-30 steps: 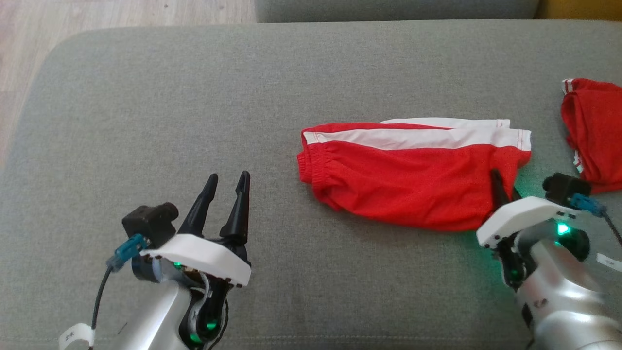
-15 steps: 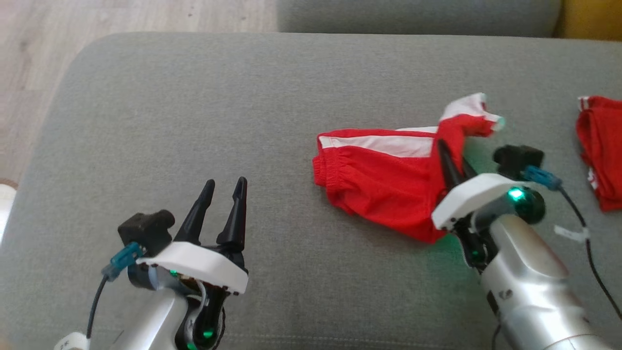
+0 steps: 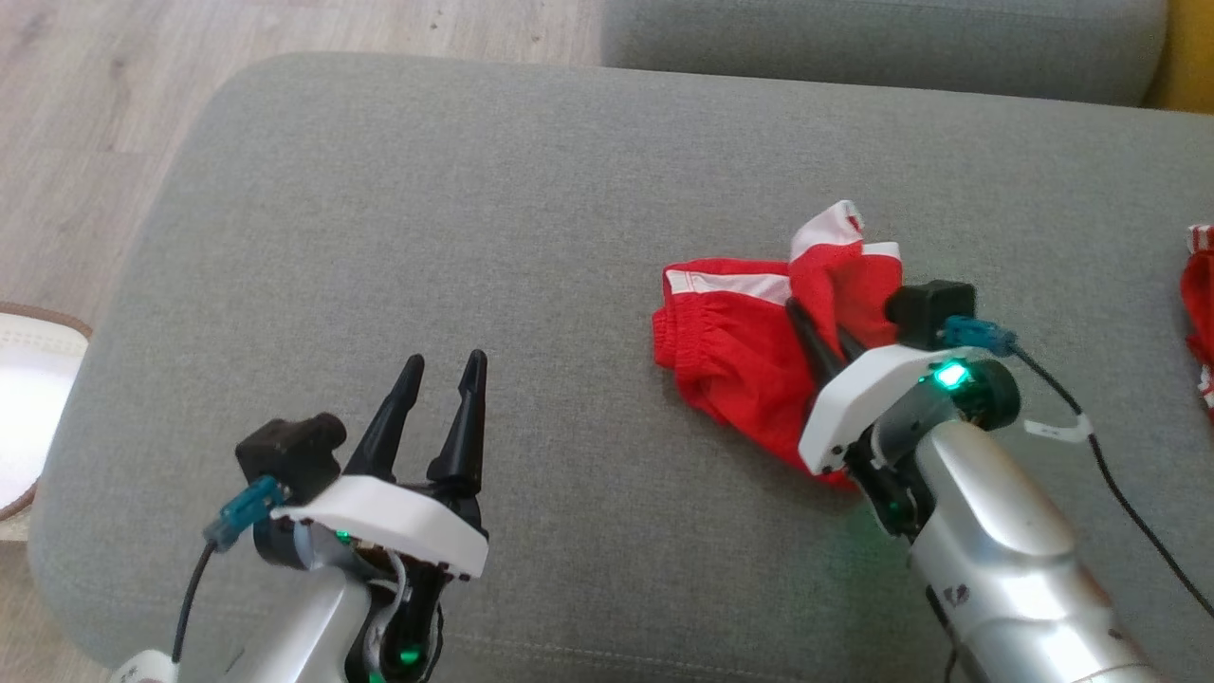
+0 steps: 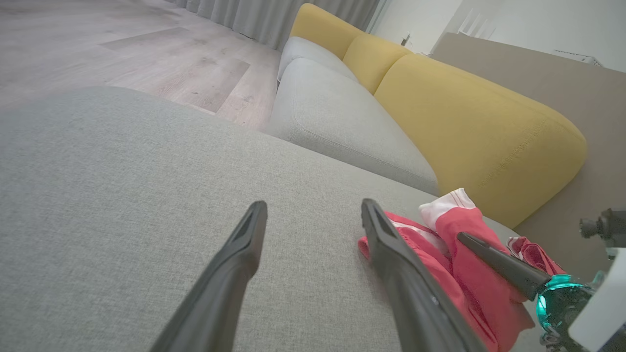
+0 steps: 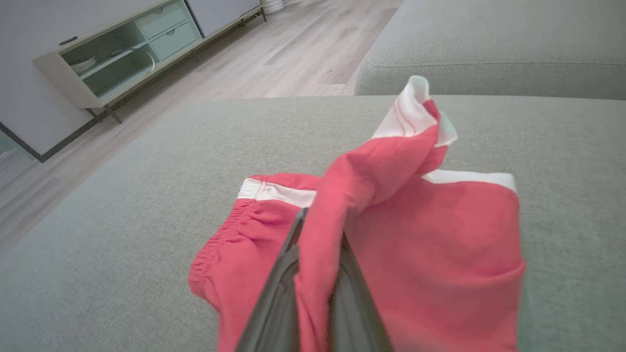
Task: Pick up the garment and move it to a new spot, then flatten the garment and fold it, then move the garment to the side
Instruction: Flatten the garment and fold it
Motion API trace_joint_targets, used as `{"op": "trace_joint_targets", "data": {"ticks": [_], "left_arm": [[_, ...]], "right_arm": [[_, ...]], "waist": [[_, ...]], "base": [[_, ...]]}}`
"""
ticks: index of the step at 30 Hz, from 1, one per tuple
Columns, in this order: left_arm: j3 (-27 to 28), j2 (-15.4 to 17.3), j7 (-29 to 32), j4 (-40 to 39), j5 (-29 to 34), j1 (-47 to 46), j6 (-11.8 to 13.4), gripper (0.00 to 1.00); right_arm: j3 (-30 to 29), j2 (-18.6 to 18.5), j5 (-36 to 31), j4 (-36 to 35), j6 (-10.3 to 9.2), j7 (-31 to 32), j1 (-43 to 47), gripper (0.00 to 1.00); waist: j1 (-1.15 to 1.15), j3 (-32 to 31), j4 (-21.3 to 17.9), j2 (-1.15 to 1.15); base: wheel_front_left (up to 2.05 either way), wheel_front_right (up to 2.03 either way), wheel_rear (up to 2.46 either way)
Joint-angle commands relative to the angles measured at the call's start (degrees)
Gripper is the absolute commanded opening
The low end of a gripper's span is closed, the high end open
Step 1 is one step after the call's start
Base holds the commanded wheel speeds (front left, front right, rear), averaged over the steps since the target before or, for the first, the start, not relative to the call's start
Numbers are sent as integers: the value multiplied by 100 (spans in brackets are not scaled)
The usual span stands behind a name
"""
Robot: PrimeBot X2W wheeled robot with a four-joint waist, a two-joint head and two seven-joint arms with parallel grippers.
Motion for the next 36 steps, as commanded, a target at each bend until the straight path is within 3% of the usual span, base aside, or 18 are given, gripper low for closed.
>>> {"op": "trace_joint_targets", "data": {"ticks": [1,7,8,9,10,11,12,25,36], "left_arm": [[203,67,-17,-156,-25,-113,-12,100],[195,57,-25,-123,-37,-87,-14,100],[192,55,-26,-122,-37,-83,-15,100],[187,52,-27,-121,-36,-79,-15,100],[183,51,-28,-120,-36,-76,-16,100],[180,52,-29,-118,-37,-72,-18,100],[177,53,-29,-114,-39,-67,-19,100],[141,71,-34,-104,-63,-3,-4,100],[136,90,-37,-148,-78,-9,18,100]], "right_arm": [[134,121,-3,-233,37,14,-56,0],[333,122,43,-386,37,193,25,0],[360,122,55,-404,37,204,36,13],[400,123,73,-431,37,210,47,39],[447,123,102,-464,37,216,62,55],[496,123,137,-506,37,216,77,86],[544,123,160,-548,37,211,91,100],[781,123,190,-1408,37,-42,317,100],[-547,123,-634,-2009,37,-77,680,100]], "waist": [[0,-13,16,0],[0,-70,44,0],[0,-77,46,0],[0,-83,48,0],[0,-90,49,0],[0,-96,47,0],[0,-102,44,0],[0,-186,-59,0],[0,-165,-101,0]], "base": [[0,0,0],[0,0,0],[0,0,0],[0,0,0],[0,0,0],[0,0,0],[0,0,0],[0,0,0],[0,0,0]]}}
